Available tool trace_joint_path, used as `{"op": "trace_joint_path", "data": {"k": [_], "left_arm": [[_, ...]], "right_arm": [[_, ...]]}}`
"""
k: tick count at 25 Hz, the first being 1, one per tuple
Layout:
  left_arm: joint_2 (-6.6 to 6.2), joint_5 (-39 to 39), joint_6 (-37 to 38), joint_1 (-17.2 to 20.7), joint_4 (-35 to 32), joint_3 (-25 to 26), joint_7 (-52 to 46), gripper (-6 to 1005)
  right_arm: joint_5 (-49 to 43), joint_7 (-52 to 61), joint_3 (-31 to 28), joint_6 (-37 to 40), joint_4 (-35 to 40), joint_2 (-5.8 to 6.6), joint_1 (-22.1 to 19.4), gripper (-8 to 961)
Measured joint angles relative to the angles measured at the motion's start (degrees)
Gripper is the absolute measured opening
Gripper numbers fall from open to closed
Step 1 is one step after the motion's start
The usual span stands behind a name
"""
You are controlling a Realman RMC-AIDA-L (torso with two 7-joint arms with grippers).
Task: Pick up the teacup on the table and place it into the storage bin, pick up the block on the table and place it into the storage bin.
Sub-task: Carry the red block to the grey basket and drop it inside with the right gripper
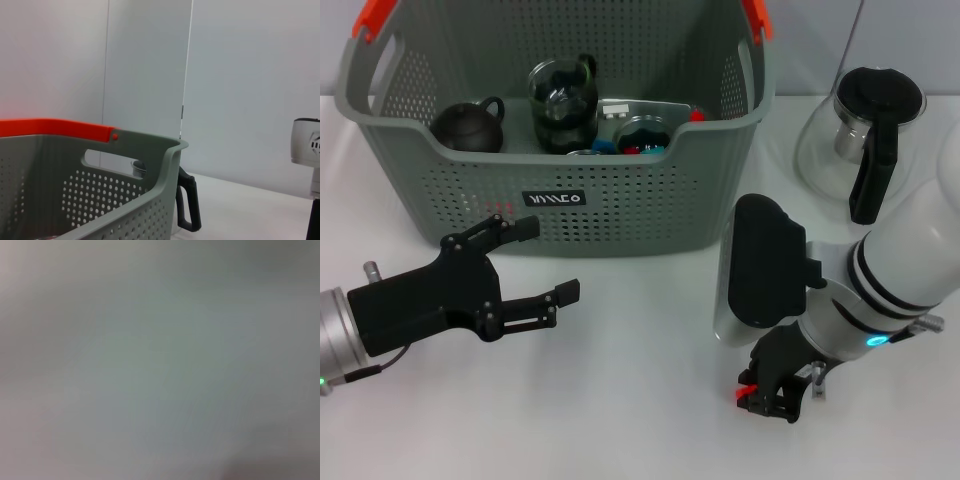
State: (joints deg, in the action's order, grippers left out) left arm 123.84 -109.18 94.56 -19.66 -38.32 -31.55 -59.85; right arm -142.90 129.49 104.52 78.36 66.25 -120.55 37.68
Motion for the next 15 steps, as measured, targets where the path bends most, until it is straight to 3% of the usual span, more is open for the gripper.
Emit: {"op": "trace_joint_path", "data": {"k": [4, 7, 11, 15], "left_arm": [[0.00, 0.01, -0.01, 0.03, 0.00, 0.00, 0.00, 947], [0.00, 0.02, 0.08, 0.09, -0.12, -0.01, 0.00, 947], [-0.12, -0.06, 0.46, 0.12, -0.26, 1.33, -0.02, 947], [-0.25, -0.25, 0.51, 0.62, -0.14, 2.63, 0.43, 947]], "right_arm": [[0.00, -0.03, -0.62, 0.56, 1.29, 0.19, -0.31, 212], [0.24, -0.69, -4.22, 4.46, 5.94, 0.38, -1.05, 212], [2.96, -1.91, -16.77, 17.41, 17.31, 0.32, -1.09, 212], [8.85, 3.08, -29.82, 29.13, 31.59, 0.34, 2.69, 211]]}}
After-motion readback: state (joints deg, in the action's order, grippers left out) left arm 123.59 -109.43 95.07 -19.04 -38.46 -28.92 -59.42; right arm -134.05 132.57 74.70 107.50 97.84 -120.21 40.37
